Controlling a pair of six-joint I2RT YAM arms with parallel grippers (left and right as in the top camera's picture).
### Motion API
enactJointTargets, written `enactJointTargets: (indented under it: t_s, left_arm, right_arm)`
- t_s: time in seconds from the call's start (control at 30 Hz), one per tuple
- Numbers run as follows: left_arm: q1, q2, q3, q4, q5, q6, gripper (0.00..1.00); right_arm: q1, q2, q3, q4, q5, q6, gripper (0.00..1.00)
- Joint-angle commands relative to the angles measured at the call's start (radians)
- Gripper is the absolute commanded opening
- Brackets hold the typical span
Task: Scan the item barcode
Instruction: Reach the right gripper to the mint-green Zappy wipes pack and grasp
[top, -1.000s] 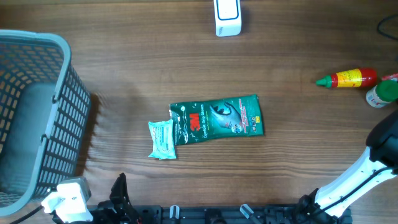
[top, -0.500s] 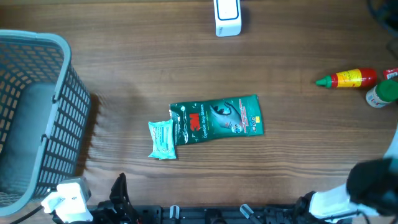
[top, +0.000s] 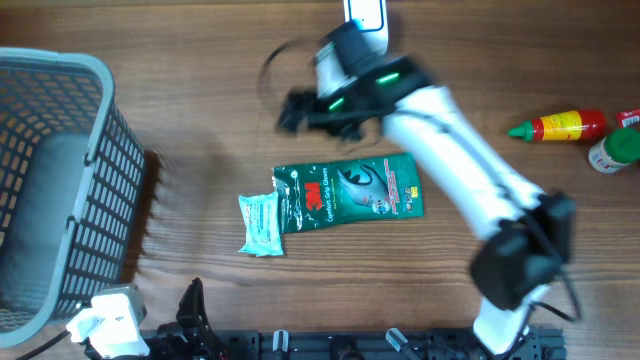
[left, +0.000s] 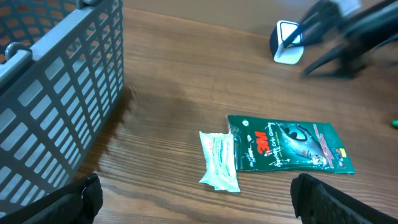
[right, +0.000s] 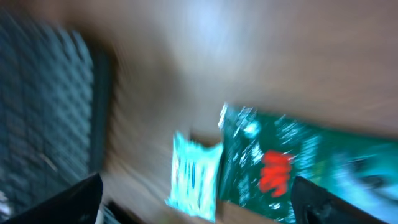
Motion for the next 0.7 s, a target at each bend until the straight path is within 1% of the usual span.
enactJointTargets:
  t_s: [0.0, 0.07, 0.1, 0.17, 0.23, 0.3, 0.47, 0.6, 0.67]
  left_arm:
    - [0.006, -0.002, -0.003, 0.002, 0.008, 0.002, 1.0]
    - [0.006, -0.002, -0.003, 0.002, 0.008, 0.002, 1.0]
    - [0.006, -0.002, -0.003, 0.002, 0.008, 0.002, 1.0]
    - [0.006, -0.002, -0.003, 0.002, 0.008, 0.002, 1.0]
    - [0.006, -0.002, -0.003, 0.002, 0.008, 0.002, 1.0]
    - [0.006, -0.002, -0.003, 0.002, 0.008, 0.002, 1.0]
    - [0.006, -0.002, -0.003, 0.002, 0.008, 0.002, 1.0]
    - [0.006, -0.002, -0.003, 0.002, 0.008, 0.002, 1.0]
    - [0.006, -0.002, -0.003, 0.002, 0.008, 0.002, 1.0]
  right_arm:
    - [0.147, 0.111, -0.001, -0.038, 0.098, 0.046, 0.85]
    - [0.217, 0.149, -0.001, -0.05, 0.13, 0.082, 0.79]
    - [0.243, 0.159, -0.001, -0.051, 0.135, 0.082, 0.74]
    - [0.295, 0.17, -0.001, -0.055, 0.14, 0.087, 0.7]
    - [0.335, 0.172, -0.001, -0.063, 0.187, 0.132, 0.71]
    - [0.382, 0.174, -0.001, -0.069, 0.297, 0.199, 0.69]
    - [0.472, 0.191, -0.001, -0.008, 0.565, 0.212, 0.69]
    - [0.48, 0.256, -0.001, 0.044, 0.583, 0.211, 0.68]
    - [0.48, 0.283, -0.001, 0.032, 0.584, 0.208, 0.64]
